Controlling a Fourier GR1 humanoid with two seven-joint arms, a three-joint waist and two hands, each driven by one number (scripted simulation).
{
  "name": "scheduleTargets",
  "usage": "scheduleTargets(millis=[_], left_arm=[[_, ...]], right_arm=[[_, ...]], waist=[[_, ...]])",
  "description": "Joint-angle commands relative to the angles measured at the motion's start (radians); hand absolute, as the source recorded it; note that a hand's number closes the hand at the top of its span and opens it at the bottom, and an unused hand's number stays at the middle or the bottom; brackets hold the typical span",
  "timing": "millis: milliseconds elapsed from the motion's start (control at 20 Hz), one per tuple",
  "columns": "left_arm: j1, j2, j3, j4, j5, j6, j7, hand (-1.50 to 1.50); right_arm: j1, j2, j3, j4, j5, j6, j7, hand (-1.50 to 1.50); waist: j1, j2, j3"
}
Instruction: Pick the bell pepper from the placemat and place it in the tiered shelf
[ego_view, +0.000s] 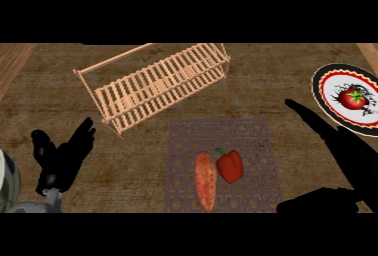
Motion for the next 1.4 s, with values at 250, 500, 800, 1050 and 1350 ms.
scheduleTargets(millis=[250, 500, 800, 1050, 1350], left_arm=[[0.005, -0.027, 0.005, 0.021, -0.025, 0.012, 0.03, 0.0], [0.003, -0.045, 0.006, 0.046, -0.038, 0.003, 0.023, 0.0], [-0.021, -0.047, 0.025, 0.044, -0.031, -0.008, 0.049, 0.0], [0.023, -0.045, 0.035, 0.024, -0.049, -0.011, 0.028, 0.0], [-0.02, -0.029, 0.058, 0.031, -0.053, -0.041, 0.063, 0.0]], right_arm=[[-0.228, 0.205, 0.171, 0.162, 0.181, 0.036, 0.316, -1.5], [-0.287, 0.299, 0.26, 0.223, 0.259, 0.077, 0.385, -1.5], [-0.246, 0.347, 0.317, 0.302, 0.341, 0.071, 0.392, -1.5], [-0.234, 0.351, 0.282, 0.295, 0.387, 0.111, 0.424, -1.5], [-0.193, 0.423, 0.285, 0.326, 0.464, 0.12, 0.403, -1.5]], waist=[[-0.001, 0.01, -0.01], [-0.005, 0.009, -0.011], [-0.011, 0.009, -0.01], [-0.011, 0.007, -0.01], [-0.017, 0.008, -0.01]])
